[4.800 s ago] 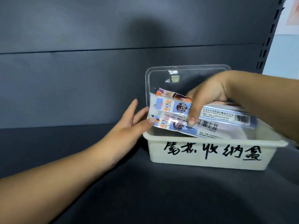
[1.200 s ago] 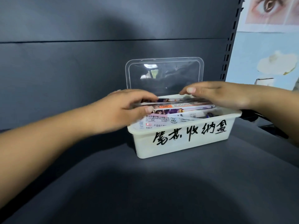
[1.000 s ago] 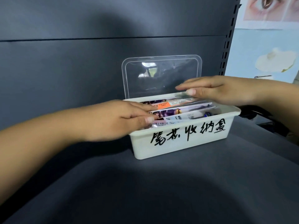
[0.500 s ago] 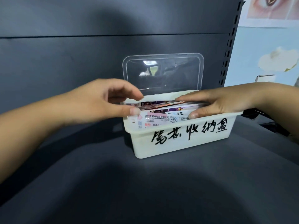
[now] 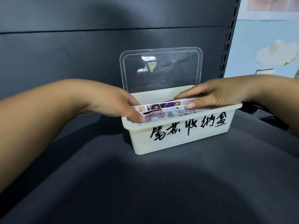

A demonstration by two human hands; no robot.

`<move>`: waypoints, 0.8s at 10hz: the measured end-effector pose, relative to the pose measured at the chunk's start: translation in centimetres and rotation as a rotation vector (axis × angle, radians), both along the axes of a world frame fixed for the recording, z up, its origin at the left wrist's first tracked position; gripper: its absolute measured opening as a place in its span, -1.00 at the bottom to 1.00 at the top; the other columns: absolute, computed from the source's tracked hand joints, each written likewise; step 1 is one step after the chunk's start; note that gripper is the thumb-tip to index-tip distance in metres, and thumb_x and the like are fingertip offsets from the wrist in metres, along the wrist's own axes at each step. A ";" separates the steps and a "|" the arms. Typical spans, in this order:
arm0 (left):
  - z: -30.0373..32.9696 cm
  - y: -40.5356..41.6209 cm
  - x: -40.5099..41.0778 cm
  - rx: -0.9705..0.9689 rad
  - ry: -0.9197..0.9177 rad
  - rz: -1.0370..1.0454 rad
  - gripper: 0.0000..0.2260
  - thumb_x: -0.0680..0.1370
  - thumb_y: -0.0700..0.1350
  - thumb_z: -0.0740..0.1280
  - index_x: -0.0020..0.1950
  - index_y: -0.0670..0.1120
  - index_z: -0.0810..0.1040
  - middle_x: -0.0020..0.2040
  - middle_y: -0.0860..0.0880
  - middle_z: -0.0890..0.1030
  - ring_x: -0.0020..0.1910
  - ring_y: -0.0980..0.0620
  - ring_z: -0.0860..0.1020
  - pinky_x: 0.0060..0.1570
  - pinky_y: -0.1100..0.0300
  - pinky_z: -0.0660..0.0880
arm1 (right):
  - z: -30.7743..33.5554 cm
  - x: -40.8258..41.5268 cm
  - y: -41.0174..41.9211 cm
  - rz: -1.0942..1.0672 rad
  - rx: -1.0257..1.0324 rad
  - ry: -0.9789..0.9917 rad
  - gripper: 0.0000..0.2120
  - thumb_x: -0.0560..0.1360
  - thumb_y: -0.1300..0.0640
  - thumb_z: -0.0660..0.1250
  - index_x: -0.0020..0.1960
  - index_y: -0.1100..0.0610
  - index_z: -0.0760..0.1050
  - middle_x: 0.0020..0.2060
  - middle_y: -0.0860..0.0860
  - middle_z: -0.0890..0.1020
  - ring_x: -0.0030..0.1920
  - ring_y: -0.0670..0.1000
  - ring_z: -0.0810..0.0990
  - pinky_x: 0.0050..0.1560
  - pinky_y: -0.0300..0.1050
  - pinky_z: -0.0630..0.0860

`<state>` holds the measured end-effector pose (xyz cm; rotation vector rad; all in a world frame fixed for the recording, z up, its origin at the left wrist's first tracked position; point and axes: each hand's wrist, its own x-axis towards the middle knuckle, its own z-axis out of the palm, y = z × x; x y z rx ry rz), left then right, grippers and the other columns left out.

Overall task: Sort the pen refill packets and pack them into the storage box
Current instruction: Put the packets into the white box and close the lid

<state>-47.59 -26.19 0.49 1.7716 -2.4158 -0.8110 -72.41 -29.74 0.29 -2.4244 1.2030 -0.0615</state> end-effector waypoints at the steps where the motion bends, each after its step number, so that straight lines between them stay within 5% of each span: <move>1: -0.3 0.4 -0.2 -0.033 -0.199 -0.045 -0.66 0.52 0.18 0.10 0.20 0.12 0.49 0.40 0.16 0.31 0.45 0.14 0.06 0.38 0.15 -0.03 | -0.1 0.2 0.4 -0.005 -0.024 0.041 -0.55 0.22 -0.41 0.12 0.09 -0.43 0.41 0.21 -0.37 0.47 0.25 -0.25 0.42 0.34 -0.25 0.22; 2: -0.5 0.6 0.0 -0.050 -0.374 -0.127 -0.57 0.57 0.17 -0.09 0.35 0.11 0.33 0.47 0.10 0.23 0.49 0.04 0.03 0.37 0.14 -0.06 | -0.7 0.2 -0.1 0.050 -0.224 0.182 -0.60 0.51 -0.23 0.04 0.30 -0.18 0.37 0.30 -0.11 0.48 0.33 -0.03 0.41 0.35 -0.10 0.27; 3: -0.5 0.8 -0.1 -0.120 -0.295 -0.049 -0.57 0.57 0.17 -0.07 0.39 0.15 0.30 0.45 0.07 0.27 0.47 0.02 0.12 0.36 0.18 0.02 | -0.8 0.3 -0.3 0.041 -0.254 0.249 -0.59 0.54 -0.19 0.00 0.33 -0.17 0.34 0.34 -0.13 0.43 0.36 -0.05 0.36 0.37 -0.10 0.24; 4: -0.2 1.4 -0.8 -0.201 0.012 0.027 -0.66 0.56 0.08 0.10 0.34 0.16 0.36 0.12 0.28 0.39 0.22 0.30 0.26 -0.03 0.63 0.09 | -1.0 -0.1 -0.8 -0.014 -0.153 0.109 -0.59 0.55 -0.16 0.01 0.33 -0.10 0.35 0.33 -0.05 0.46 0.34 0.01 0.40 0.32 -0.12 0.31; 5: -0.8 1.4 0.1 -0.254 0.301 -0.025 -0.68 0.50 0.06 0.15 0.25 0.21 0.38 -0.08 0.42 0.36 -0.17 0.60 0.38 -0.21 0.77 0.17 | -1.1 -0.5 -1.4 -0.047 -0.234 -0.038 -0.58 0.54 -0.22 -0.01 0.34 -0.16 0.32 0.33 -0.15 0.44 0.34 -0.11 0.38 0.30 -0.28 0.27; 6: -1.4 0.9 1.0 -0.312 0.498 0.066 -0.72 0.52 -0.02 0.19 0.21 0.21 0.37 -0.06 0.36 0.47 -0.28 0.65 0.41 -0.22 0.74 0.25 | -0.9 -0.6 -1.4 -0.104 -0.215 -0.187 -0.60 0.52 -0.24 0.04 0.30 -0.19 0.37 0.28 -0.19 0.49 0.30 -0.15 0.42 0.23 -0.34 0.28; 7: -2.1 1.2 1.0 -0.326 0.535 0.064 -0.66 0.47 -0.01 0.23 0.24 0.16 0.41 0.01 0.36 0.48 -0.18 0.66 0.39 -0.11 0.72 0.28 | -0.7 -0.9 -1.0 -0.110 -0.198 -0.122 -0.59 0.50 -0.26 0.06 0.26 -0.16 0.42 0.26 -0.13 0.52 0.28 -0.08 0.45 0.24 -0.27 0.30; 8: -2.1 1.1 0.6 -0.235 0.428 -0.016 -0.70 0.44 -0.01 0.27 0.15 0.22 0.42 0.04 0.40 0.41 -0.16 0.69 0.35 -0.13 0.74 0.23 | -0.3 -0.6 -0.1 -0.097 -0.085 -0.021 -0.40 0.27 -0.41 0.06 0.27 -0.28 0.37 0.30 -0.33 0.40 0.35 -0.21 0.33 0.44 -0.15 0.12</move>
